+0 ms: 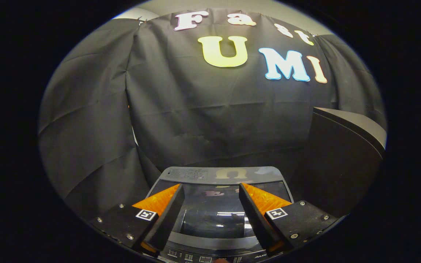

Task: Put the clothes into the washing machine and then close the washing machine lid.

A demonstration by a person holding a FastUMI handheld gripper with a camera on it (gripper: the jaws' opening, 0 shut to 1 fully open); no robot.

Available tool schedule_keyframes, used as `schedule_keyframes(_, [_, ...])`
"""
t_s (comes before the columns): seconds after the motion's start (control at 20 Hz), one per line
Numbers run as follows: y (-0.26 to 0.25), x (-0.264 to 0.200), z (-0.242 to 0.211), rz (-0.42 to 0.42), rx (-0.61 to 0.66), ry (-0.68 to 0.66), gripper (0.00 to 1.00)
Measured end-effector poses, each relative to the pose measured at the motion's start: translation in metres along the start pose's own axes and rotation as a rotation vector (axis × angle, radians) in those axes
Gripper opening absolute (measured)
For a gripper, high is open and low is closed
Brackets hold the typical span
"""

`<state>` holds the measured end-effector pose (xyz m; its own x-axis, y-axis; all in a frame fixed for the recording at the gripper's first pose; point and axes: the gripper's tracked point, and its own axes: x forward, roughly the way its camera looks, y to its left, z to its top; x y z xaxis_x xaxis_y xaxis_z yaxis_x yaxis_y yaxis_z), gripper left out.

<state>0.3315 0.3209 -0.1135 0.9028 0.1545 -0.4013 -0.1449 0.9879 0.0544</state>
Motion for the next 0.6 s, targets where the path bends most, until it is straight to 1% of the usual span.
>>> schedule_keyframes(0.3, [-0.006,-0.041,0.025,-0.004,-0.035,-0.071,0.94])
schedule_keyframes(0.45, [-0.012,-0.080,0.043,0.011,-0.030,-0.100,0.95])
schedule_keyframes(0.6, [-0.028,-0.122,0.074,0.019,-0.056,-0.175,0.95])
